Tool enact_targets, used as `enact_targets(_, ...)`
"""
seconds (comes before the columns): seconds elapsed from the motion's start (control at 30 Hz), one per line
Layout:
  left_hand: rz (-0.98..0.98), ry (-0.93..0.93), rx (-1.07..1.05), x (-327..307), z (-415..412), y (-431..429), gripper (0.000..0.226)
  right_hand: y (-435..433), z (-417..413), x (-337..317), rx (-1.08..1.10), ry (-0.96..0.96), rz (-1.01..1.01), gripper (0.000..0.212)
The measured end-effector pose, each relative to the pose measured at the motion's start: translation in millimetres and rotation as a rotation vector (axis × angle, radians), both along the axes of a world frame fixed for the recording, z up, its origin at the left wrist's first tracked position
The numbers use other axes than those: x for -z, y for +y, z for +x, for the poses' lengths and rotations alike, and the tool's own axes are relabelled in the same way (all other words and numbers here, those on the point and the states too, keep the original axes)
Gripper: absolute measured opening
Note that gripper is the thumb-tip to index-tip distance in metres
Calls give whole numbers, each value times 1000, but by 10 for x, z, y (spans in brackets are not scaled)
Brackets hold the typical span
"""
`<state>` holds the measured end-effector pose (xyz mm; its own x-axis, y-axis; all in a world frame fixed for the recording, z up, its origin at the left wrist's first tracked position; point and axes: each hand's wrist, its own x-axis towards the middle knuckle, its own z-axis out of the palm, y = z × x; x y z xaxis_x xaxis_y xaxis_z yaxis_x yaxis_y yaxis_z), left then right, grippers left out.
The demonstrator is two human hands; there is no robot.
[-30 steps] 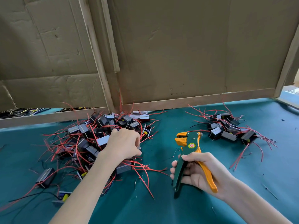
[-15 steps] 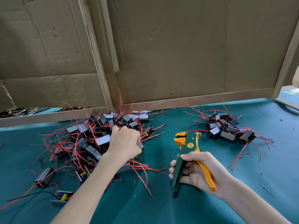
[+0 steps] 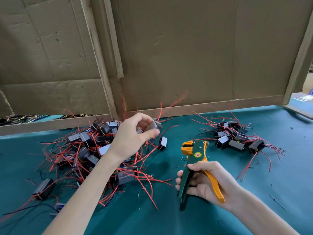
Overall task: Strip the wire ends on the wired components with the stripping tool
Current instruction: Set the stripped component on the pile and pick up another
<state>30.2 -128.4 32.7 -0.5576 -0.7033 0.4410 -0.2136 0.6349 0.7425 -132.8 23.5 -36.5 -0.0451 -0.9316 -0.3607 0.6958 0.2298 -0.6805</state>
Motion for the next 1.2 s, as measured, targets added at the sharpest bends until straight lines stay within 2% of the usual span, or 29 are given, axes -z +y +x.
enact_targets(0.1,-197,-221,-51,111,-19,-22,37,1,-3,-12,-2,7,5,14)
enact_targets(0.2,-462,-393,-126,202,-29,-42,38,4,-12,-11,2,19,3,15)
enact_targets(0.37,-574,-375,-106,286,4,-78,31,-2,-47,-3,18,20,-6,13)
enact_targets(0.47,-553,-419,-13,315,1,-88,26,-13,-80,3,25,22,-5,20)
enact_targets(0.57,-459,-501,50,377,2,-115,31,-16,-113,11,56,12,-10,21)
enact_targets(0.7,-326,-492,34,446,9,-158,36,-11,-159,4,91,11,-33,9)
enact_targets(0.77,-284,-467,2,453,13,-165,32,-13,-178,4,106,9,-45,9)
enact_targets(0.9,-308,-480,-51,488,27,-194,22,-22,-196,13,113,9,-50,10)
enact_targets(0.97,-321,-477,-62,519,30,-209,19,-19,-194,14,108,10,-47,5)
enact_targets(1.0,-325,-462,-61,533,25,-217,18,-19,-189,9,107,7,-46,3)
enact_targets(1.1,-283,-334,-49,550,6,-222,13,-18,-195,11,106,13,-38,14)
enact_targets(1.17,-270,-228,-105,528,-3,-198,14,-12,-186,-7,106,7,-45,3)
enact_targets(1.2,-276,-189,-166,509,-5,-182,17,-10,-189,-9,109,7,-44,6)
